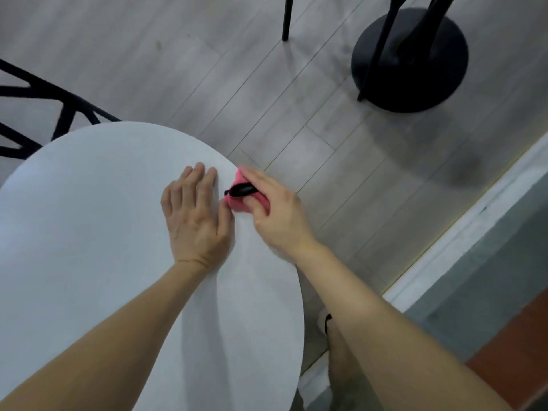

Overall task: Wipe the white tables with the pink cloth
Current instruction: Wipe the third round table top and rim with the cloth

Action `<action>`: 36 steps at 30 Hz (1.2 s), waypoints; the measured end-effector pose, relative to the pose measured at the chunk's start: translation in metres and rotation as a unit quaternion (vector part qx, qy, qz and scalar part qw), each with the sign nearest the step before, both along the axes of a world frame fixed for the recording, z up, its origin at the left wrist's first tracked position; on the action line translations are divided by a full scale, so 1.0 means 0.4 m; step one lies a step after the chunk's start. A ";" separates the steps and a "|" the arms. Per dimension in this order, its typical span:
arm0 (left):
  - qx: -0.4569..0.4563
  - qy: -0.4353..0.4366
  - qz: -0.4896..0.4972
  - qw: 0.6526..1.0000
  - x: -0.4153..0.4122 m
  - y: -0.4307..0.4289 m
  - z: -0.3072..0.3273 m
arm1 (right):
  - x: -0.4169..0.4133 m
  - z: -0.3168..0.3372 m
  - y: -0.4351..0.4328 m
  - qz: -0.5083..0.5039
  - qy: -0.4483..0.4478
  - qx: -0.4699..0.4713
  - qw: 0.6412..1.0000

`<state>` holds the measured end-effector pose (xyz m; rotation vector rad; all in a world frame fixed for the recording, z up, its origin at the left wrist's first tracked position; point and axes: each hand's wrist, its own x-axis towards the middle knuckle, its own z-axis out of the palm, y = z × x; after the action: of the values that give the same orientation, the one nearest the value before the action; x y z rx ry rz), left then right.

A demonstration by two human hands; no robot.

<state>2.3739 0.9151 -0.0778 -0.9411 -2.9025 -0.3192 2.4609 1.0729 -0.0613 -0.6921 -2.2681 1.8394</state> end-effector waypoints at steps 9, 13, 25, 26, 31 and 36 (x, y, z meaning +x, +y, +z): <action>-0.004 -0.010 0.082 0.997 0.004 -0.003 -0.010 | 0.045 0.018 0.018 0.042 0.005 -0.022 0.999; -0.037 -0.019 0.074 0.996 0.002 -0.002 -0.008 | 0.032 0.020 0.026 0.048 -0.014 -0.011 0.999; -0.026 -0.011 0.071 0.997 0.005 0.002 -0.007 | -0.227 0.015 0.092 0.193 0.010 0.000 0.981; -0.028 -0.014 0.069 0.997 0.007 0.002 -0.007 | -0.190 0.016 0.101 0.189 0.000 -0.003 0.982; -0.043 -0.032 0.074 0.996 0.009 0.007 0.006 | -0.317 0.028 0.066 0.213 0.003 -0.025 0.977; 0.007 -0.036 0.099 0.994 -0.002 -0.005 0.022 | -0.577 0.024 -0.012 0.284 -0.005 0.038 0.958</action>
<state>2.3732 0.9130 -0.0690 -0.6451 -3.0226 -0.3645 2.2299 1.0681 -0.0519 -0.0209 -2.7268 1.9365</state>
